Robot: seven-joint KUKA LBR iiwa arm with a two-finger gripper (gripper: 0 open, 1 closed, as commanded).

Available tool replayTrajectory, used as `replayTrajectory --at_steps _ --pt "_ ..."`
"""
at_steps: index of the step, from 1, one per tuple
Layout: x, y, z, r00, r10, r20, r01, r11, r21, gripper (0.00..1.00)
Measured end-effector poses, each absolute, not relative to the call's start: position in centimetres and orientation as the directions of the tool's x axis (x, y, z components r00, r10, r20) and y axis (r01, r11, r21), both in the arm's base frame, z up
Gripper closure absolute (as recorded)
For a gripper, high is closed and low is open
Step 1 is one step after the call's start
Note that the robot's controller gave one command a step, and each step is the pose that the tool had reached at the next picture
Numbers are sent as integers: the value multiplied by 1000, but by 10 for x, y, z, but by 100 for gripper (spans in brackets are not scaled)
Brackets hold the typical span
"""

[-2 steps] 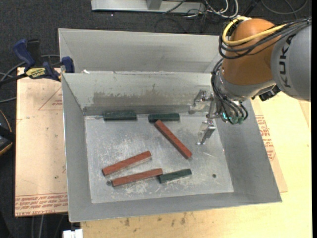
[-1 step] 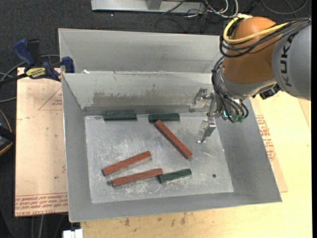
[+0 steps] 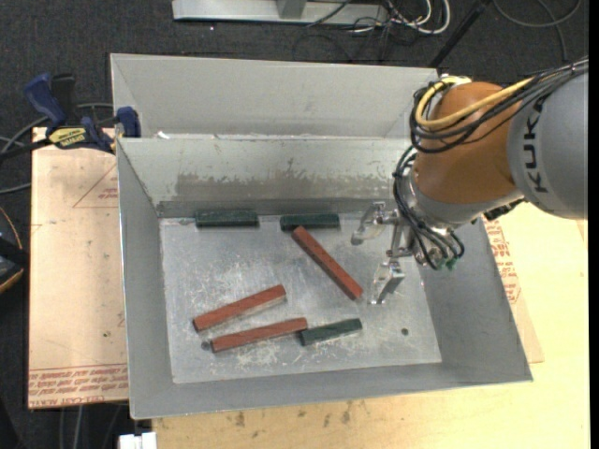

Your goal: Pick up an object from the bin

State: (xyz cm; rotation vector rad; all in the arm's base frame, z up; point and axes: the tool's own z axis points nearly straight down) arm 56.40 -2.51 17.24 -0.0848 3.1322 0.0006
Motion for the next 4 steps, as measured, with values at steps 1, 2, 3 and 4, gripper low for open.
replayTrajectory --at_steps 1,2,3,4 --pt "563 -23 115 -998 -59 -4 -59 998 1 0" --pt "528 -23 85 -992 -120 -41 -120 993 -3 100" --pt "522 -24 83 -993 -121 -13 -121 993 -2 0" --pt "522 -24 83 -992 -122 -18 -122 993 -2 0"
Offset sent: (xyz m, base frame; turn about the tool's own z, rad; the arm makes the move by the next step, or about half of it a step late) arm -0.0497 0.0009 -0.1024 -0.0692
